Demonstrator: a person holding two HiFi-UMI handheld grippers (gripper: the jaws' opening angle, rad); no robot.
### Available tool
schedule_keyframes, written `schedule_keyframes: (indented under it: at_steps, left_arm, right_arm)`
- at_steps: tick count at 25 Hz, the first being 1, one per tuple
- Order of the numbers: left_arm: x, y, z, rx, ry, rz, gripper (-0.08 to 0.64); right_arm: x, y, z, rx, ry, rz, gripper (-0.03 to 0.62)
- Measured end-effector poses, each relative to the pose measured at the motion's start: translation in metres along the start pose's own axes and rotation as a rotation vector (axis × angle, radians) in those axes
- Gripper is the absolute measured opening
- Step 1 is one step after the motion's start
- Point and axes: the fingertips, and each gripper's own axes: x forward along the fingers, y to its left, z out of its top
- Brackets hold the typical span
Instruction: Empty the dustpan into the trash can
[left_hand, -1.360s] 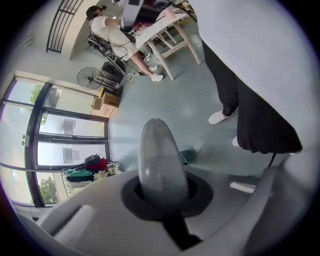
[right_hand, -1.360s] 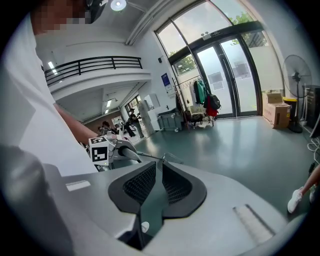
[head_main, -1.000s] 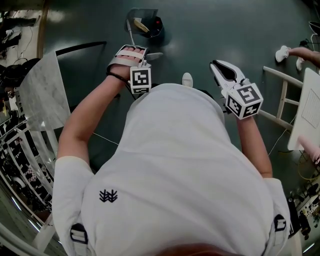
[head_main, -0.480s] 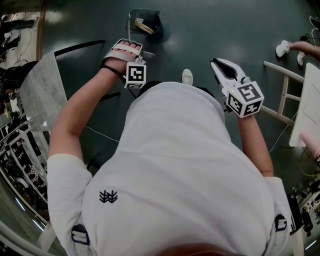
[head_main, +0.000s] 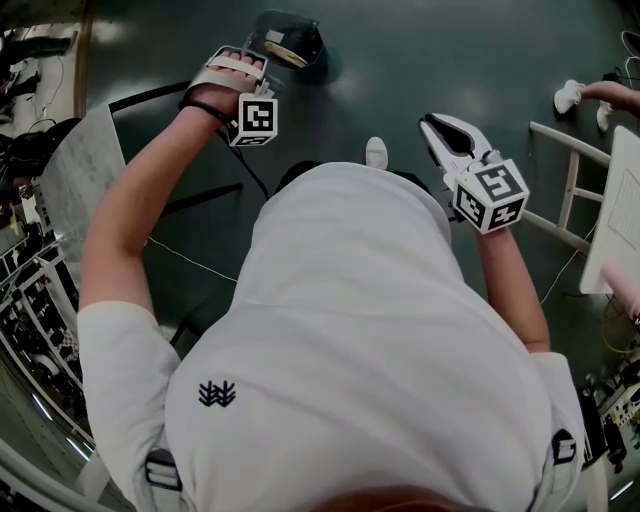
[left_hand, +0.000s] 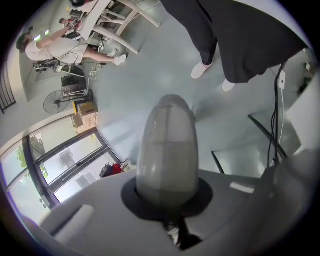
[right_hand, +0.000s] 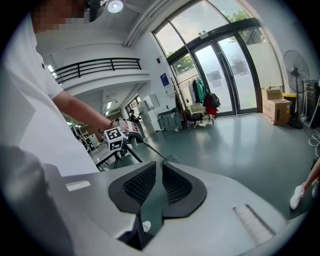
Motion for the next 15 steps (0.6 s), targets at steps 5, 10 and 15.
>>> schedule_keyframes:
  at_steps: [5, 10, 15]
  left_arm:
    - [0.005, 0.013, -0.006, 0.025, 0.012, 0.007, 0.055]
    - [0.005, 0.015, -0.014, 0.017, 0.032, -0.010, 0.055]
    - [0.007, 0.018, -0.033, 0.002, 0.066, -0.025, 0.055]
  right_arm:
    - [0.002, -0.005, 0.004, -0.002, -0.006, -0.005, 0.041]
    - [0.001, -0.006, 0.002, 0.001, 0.001, -0.006, 0.041]
    - [0.005, -0.011, 0.004, 0.000, 0.008, 0.003, 0.041]
